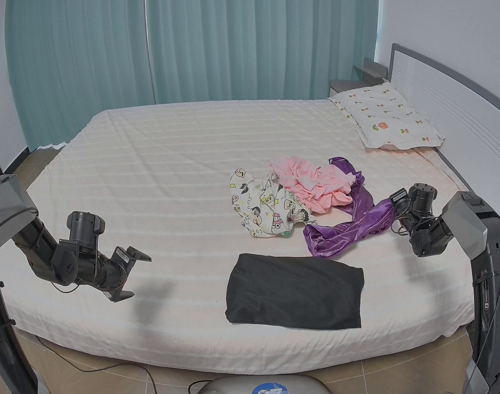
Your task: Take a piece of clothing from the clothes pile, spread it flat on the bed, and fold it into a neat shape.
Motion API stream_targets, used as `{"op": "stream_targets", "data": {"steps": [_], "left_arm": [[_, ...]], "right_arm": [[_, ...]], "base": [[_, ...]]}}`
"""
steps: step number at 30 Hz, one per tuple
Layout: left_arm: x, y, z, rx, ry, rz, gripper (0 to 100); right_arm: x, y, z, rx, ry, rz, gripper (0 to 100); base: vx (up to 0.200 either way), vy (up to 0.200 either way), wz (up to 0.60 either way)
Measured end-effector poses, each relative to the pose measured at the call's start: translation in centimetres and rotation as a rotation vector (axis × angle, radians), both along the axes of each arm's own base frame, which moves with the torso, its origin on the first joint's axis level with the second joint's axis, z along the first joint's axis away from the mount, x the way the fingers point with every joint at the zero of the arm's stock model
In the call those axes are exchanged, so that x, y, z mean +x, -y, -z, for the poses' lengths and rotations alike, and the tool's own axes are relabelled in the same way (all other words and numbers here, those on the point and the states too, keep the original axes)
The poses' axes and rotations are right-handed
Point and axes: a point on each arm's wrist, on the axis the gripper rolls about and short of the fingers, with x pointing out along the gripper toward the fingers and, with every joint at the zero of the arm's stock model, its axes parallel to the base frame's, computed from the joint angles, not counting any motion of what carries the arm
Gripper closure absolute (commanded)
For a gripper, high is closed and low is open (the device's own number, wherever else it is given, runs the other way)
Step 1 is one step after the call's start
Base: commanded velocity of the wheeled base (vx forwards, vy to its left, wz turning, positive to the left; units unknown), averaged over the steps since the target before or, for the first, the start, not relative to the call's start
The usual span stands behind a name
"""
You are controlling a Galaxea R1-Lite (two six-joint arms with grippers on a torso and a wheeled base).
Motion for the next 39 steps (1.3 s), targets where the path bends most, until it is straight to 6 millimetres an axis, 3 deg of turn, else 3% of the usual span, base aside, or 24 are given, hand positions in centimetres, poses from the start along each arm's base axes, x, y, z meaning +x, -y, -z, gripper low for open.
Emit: {"op": "stream_targets", "data": {"steps": [5,11,18,21,31,39], "left_arm": [[0.0,0.0,0.0,0.000,0.000,0.000,0],[0.0,0.0,0.0,0.000,0.000,0.000,0],[0.0,0.0,0.0,0.000,0.000,0.000,0],[0.0,0.0,0.0,0.000,0.000,0.000,0],[0.0,0.0,0.0,0.000,0.000,0.000,0],[0.0,0.0,0.0,0.000,0.000,0.001,0]], "right_arm": [[-0.7,-0.2,1.4,-0.061,-0.079,-0.020,0],[-3.4,-0.5,2.9,-0.144,-0.196,-0.062,0],[-8.4,-2.1,2.4,-0.181,-0.321,-0.234,0],[-9.6,-2.6,1.7,-0.198,-0.341,-0.283,0],[-10.4,-3.2,-0.1,-0.196,-0.340,-0.335,0],[-12.4,-6.1,0.5,-0.143,-0.370,-0.564,0]], "base": [[0.000,0.000,0.00],[0.000,0.000,0.00],[0.000,0.000,0.00],[0.000,0.000,0.00],[0.000,0.000,0.00],[0.000,0.000,0.00]]}}
